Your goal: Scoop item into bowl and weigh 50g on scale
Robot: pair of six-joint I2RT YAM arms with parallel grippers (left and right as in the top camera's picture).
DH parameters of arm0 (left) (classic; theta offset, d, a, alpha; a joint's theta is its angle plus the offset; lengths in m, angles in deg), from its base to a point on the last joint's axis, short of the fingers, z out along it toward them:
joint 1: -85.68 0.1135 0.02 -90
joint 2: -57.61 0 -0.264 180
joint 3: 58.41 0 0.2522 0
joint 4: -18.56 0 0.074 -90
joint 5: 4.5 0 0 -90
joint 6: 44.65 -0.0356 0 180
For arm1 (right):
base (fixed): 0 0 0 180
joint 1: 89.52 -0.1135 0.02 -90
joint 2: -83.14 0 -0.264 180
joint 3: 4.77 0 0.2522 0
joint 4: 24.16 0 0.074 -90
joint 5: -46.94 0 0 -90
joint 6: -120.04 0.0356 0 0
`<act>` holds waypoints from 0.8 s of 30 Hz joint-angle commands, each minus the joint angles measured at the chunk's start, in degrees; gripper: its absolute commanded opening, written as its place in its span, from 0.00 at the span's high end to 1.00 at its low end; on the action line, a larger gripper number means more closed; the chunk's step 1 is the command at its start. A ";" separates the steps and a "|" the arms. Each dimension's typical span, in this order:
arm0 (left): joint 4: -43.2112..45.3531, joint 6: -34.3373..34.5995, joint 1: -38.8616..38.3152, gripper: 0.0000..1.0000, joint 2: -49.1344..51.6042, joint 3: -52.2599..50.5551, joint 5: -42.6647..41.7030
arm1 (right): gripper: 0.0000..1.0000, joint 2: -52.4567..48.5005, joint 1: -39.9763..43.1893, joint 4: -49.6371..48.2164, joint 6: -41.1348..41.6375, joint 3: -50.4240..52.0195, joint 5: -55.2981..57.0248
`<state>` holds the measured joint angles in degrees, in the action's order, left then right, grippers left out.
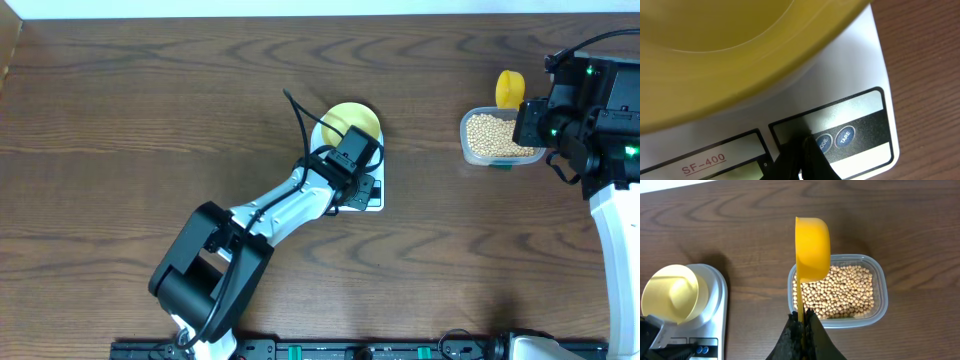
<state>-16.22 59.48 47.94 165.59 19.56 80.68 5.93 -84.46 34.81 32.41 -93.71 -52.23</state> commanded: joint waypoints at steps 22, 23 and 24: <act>-12.44 0.48 7.63 0.56 -36.65 -1.40 4.02 | 0.99 -0.07 0.15 1.77 0.09 -0.87 0.24; -14.73 0.48 10.23 0.56 -37.99 -1.40 4.00 | 0.99 -0.07 0.15 1.90 0.09 -0.87 0.24; -16.90 0.48 13.03 0.56 -39.01 -1.40 3.98 | 0.99 -0.07 0.15 1.88 0.11 -0.87 0.24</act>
<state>-28.96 60.31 54.15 129.86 17.55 83.96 5.93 -84.46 36.54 32.41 -93.71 -52.21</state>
